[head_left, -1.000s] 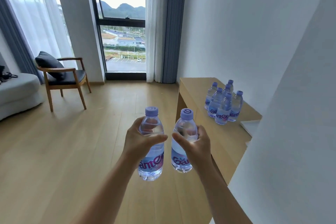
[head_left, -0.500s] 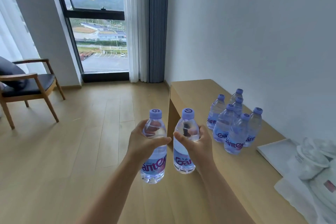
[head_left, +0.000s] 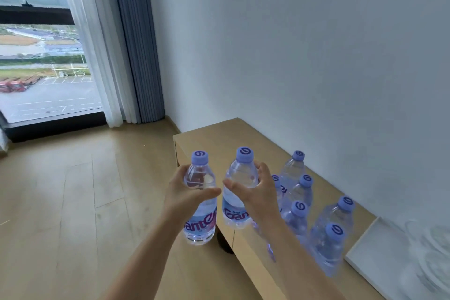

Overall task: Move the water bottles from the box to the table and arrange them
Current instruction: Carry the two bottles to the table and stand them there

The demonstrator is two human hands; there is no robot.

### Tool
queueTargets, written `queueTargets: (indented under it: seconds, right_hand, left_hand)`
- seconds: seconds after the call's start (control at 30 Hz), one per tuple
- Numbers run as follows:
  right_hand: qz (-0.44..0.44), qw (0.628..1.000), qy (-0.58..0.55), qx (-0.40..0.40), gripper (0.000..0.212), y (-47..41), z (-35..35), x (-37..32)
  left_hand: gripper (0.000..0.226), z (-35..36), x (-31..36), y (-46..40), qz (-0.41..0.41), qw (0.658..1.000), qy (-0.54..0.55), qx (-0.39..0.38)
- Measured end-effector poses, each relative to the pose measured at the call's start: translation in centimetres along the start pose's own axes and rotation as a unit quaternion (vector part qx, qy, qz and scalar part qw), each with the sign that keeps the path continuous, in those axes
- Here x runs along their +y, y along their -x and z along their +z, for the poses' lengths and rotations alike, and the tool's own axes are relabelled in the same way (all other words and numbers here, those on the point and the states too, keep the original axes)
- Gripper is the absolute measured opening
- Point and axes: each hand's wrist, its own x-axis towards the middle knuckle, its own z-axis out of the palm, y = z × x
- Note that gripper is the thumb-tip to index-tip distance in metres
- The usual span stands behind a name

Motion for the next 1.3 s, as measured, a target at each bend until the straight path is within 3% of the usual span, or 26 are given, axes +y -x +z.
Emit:
queueTargets:
  seconds: [0.13, 0.23, 0.43, 0.63, 0.8, 0.9, 1.13, 1.23, 1.3]
  right_hand:
    - [0.001, 0.997, 0.04, 0.061, 0.04, -6.0, 0.1, 0.8]
    - [0.019, 0.991, 0.062, 0.115, 0.044, -10.5, 0.3, 2.1]
    - [0.122, 0.959, 0.149, 0.207, 0.049, -16.5, -0.2, 4.7]
    - [0.247, 0.912, 0.262, 0.197, 0.063, -18.2, -3.1, 6.1]
    - [0.301, 0.886, 0.318, 0.151, 0.059, -17.9, -3.3, 7.1]
    - [0.321, 0.877, 0.329, 0.139, 0.042, -17.8, -3.1, 7.6]
    - [0.308, 0.872, 0.341, 0.167, 0.033, -17.7, -2.8, 7.5]
    - [0.306, 0.875, 0.342, 0.156, 0.034, -17.7, -2.6, 6.7]
    - [0.293, 0.89, 0.308, 0.165, 0.054, -17.2, -2.5, 5.7]
  left_hand:
    - [0.043, 2.7, -0.6, -7.4, 0.005, 0.998, -0.005, -0.067]
    - [0.045, 5.2, -0.8, -13.1, 0.019, 0.992, 0.001, -0.122]
    - [0.054, 10.7, -1.4, -21.6, 0.041, 0.965, -0.03, -0.258]
    - [0.058, 15.8, -3.8, -24.4, 0.046, 0.921, -0.058, -0.384]
    - [0.058, 16.7, -6.2, -24.7, 0.037, 0.893, -0.061, -0.444]
    - [0.061, 16.3, -6.9, -24.6, 0.025, 0.881, -0.059, -0.469]
    - [0.061, 16.0, -6.9, -23.9, 0.031, 0.871, -0.063, -0.486]
    - [0.057, 15.2, -6.1, -23.1, 0.053, 0.876, -0.058, -0.476]
    - [0.058, 14.5, -5.2, -22.8, 0.088, 0.886, -0.054, -0.451]
